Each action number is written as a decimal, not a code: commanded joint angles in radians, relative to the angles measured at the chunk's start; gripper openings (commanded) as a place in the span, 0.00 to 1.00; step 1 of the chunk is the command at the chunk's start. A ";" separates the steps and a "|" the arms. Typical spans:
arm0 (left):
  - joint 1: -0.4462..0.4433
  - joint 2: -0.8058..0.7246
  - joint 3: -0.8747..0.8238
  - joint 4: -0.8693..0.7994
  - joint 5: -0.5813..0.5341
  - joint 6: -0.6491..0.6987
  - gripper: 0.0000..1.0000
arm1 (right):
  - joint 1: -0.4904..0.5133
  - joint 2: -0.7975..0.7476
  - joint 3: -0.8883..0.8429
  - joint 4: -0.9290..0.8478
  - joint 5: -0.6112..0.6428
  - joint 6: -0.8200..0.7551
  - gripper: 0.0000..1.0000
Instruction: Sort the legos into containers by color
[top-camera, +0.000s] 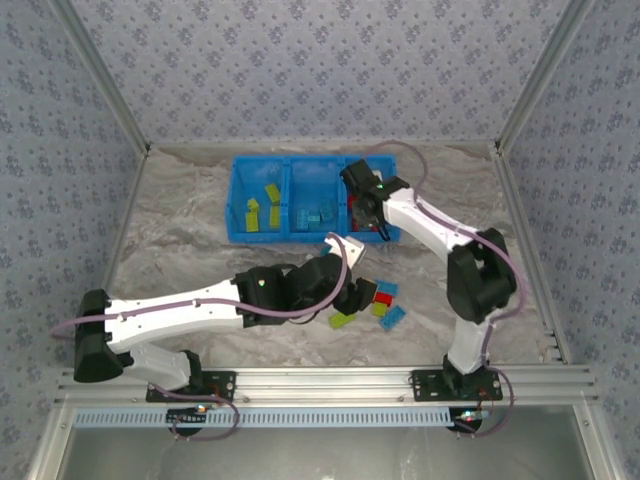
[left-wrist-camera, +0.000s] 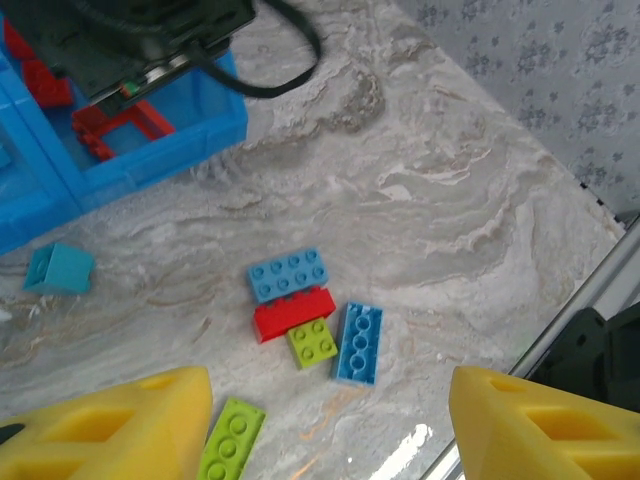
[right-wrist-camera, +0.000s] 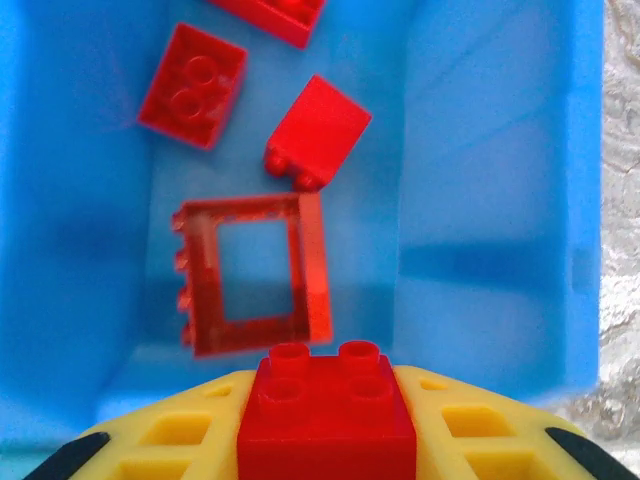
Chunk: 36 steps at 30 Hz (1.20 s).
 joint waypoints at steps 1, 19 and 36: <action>0.008 0.017 0.052 0.046 0.063 0.047 0.64 | -0.011 0.091 0.096 -0.106 0.103 0.001 0.36; -0.054 0.035 0.016 0.038 -0.077 0.113 0.65 | -0.054 0.279 0.245 -0.169 0.115 0.027 0.41; -0.136 0.133 0.011 -0.020 -0.209 0.151 0.65 | -0.036 0.212 0.253 -0.155 0.099 0.039 0.53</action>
